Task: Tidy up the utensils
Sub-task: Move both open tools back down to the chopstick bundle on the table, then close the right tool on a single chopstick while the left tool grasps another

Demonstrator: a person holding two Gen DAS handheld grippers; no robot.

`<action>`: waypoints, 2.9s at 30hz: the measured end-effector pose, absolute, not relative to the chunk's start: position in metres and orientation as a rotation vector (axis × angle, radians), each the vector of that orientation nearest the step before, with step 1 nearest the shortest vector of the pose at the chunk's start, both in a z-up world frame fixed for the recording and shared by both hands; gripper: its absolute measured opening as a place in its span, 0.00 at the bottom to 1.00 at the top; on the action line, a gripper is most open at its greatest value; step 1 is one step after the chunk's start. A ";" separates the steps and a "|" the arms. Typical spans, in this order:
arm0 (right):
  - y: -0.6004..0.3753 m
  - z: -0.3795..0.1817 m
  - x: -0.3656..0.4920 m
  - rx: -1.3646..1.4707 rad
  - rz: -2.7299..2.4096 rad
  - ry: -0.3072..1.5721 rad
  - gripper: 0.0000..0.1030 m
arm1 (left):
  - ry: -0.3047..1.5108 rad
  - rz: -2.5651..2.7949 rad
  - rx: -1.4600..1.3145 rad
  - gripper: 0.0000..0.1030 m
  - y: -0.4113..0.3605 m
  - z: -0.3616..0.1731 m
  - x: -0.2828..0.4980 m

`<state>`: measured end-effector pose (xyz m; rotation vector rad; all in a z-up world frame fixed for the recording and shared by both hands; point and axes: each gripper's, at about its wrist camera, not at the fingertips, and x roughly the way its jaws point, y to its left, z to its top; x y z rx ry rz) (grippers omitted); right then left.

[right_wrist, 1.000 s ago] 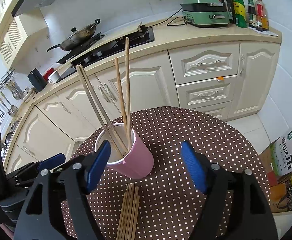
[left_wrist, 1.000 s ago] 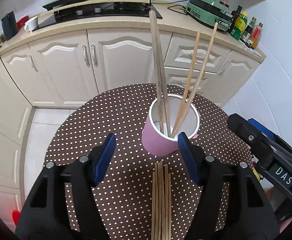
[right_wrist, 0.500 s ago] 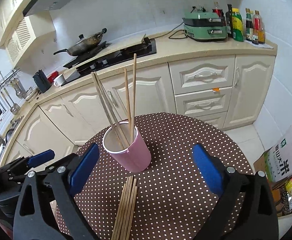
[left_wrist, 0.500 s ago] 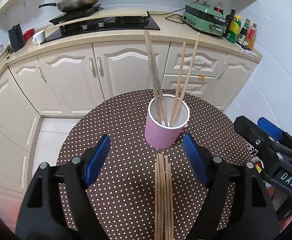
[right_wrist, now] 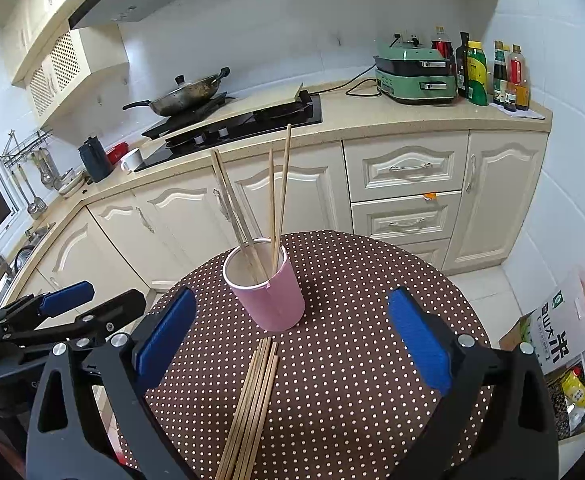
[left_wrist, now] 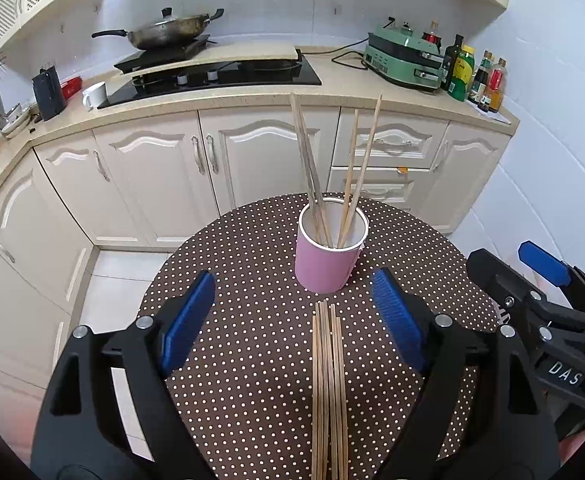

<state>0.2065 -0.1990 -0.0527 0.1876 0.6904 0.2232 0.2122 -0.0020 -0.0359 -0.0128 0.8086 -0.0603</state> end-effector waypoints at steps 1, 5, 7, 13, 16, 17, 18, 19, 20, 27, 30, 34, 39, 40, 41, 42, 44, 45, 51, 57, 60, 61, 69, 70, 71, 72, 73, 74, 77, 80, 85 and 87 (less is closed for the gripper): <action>-0.200 -0.052 0.204 0.190 0.222 0.688 0.91 | 0.805 -0.060 -0.011 0.78 -0.002 -0.035 0.209; -0.201 -0.052 0.196 0.194 0.225 0.689 0.91 | 0.798 -0.053 -0.001 0.78 -0.003 -0.033 0.197; -0.201 -0.054 0.192 0.193 0.227 0.693 0.91 | 0.799 -0.051 0.004 0.78 -0.003 -0.033 0.191; -0.198 -0.064 0.179 0.189 0.226 0.722 0.91 | 0.819 -0.046 0.006 0.78 0.002 -0.042 0.176; -0.197 -0.074 0.175 0.190 0.214 0.750 0.91 | 0.843 -0.050 -0.002 0.78 0.006 -0.052 0.170; -0.197 -0.077 0.174 0.191 0.211 0.761 0.91 | 0.855 -0.052 -0.003 0.78 0.007 -0.058 0.168; -0.196 -0.083 0.174 0.193 0.206 0.781 0.91 | 0.864 -0.053 -0.003 0.78 0.009 -0.062 0.167; -0.195 -0.086 0.174 0.195 0.204 0.795 0.91 | 0.877 -0.052 0.000 0.78 0.010 -0.067 0.165; -0.194 -0.091 0.173 0.196 0.203 0.811 0.91 | 0.890 -0.052 0.003 0.78 0.010 -0.072 0.164; -0.185 -0.127 0.176 0.188 0.193 0.941 0.91 | 0.991 -0.053 0.004 0.78 0.018 -0.111 0.159; -0.183 -0.142 0.179 0.190 0.180 1.001 0.91 | 1.027 -0.052 0.012 0.78 0.020 -0.126 0.160; -0.179 -0.165 0.182 0.174 0.163 1.087 0.91 | 1.078 -0.045 0.005 0.78 0.025 -0.145 0.162; -0.169 -0.188 0.187 0.129 0.157 1.168 0.91 | 1.138 -0.040 -0.001 0.78 0.030 -0.165 0.168; -0.166 -0.194 0.189 0.118 0.153 1.192 0.91 | 1.149 -0.042 -0.006 0.78 0.032 -0.169 0.168; -0.165 -0.198 0.191 0.113 0.152 1.208 0.91 | 1.161 -0.041 -0.011 0.78 0.033 -0.173 0.170; -0.163 -0.202 0.193 0.106 0.150 1.225 0.91 | 1.173 -0.040 -0.014 0.78 0.034 -0.176 0.171; -0.158 -0.206 0.195 0.092 0.149 1.236 0.91 | 1.190 -0.039 -0.017 0.78 0.036 -0.183 0.174; -0.155 -0.209 0.197 0.075 0.147 1.239 0.91 | 1.195 -0.039 -0.017 0.78 0.036 -0.185 0.175; -0.142 -0.221 0.208 0.033 0.143 1.282 0.91 | 1.231 -0.039 -0.016 0.78 0.040 -0.194 0.185; -0.131 -0.234 0.220 -0.002 0.127 1.331 0.91 | 1.255 -0.038 -0.025 0.78 0.045 -0.199 0.193; -0.123 -0.237 0.222 -0.032 0.118 1.332 0.91 | 1.261 -0.041 -0.028 0.78 0.048 -0.201 0.196; -0.122 -0.238 0.223 -0.033 0.110 1.339 0.91 | 1.262 -0.043 -0.029 0.78 0.048 -0.200 0.198; -0.100 -0.234 0.228 -0.077 0.116 1.328 0.64 | 1.259 -0.054 -0.053 0.78 0.047 -0.200 0.207; -0.097 -0.233 0.229 -0.076 0.126 1.326 0.59 | 1.265 -0.056 -0.063 0.78 0.046 -0.200 0.207; -0.096 -0.232 0.228 -0.079 0.130 1.321 0.52 | 1.272 -0.057 -0.072 0.78 0.048 -0.202 0.209; -0.096 -0.231 0.228 -0.078 0.131 1.317 0.48 | 1.278 -0.060 -0.080 0.78 0.048 -0.203 0.210; -0.097 -0.230 0.227 -0.072 0.128 1.308 0.38 | 1.282 -0.063 -0.084 0.78 0.048 -0.204 0.211; -0.098 -0.229 0.228 -0.067 0.125 1.306 0.30 | 1.287 -0.068 -0.083 0.78 0.047 -0.205 0.213; -0.108 -0.227 0.228 -0.032 0.113 1.303 0.15 | 1.291 -0.088 -0.083 0.78 0.041 -0.207 0.214; -0.119 -0.227 0.227 0.040 0.121 1.299 0.09 | 1.300 -0.109 -0.070 0.78 0.031 -0.211 0.221; -0.136 -0.225 0.218 0.086 0.132 1.307 0.05 | 1.316 -0.130 -0.031 0.78 0.016 -0.220 0.232; -0.142 -0.223 0.218 0.102 0.135 1.307 0.05 | 1.325 -0.130 -0.007 0.78 0.007 -0.223 0.238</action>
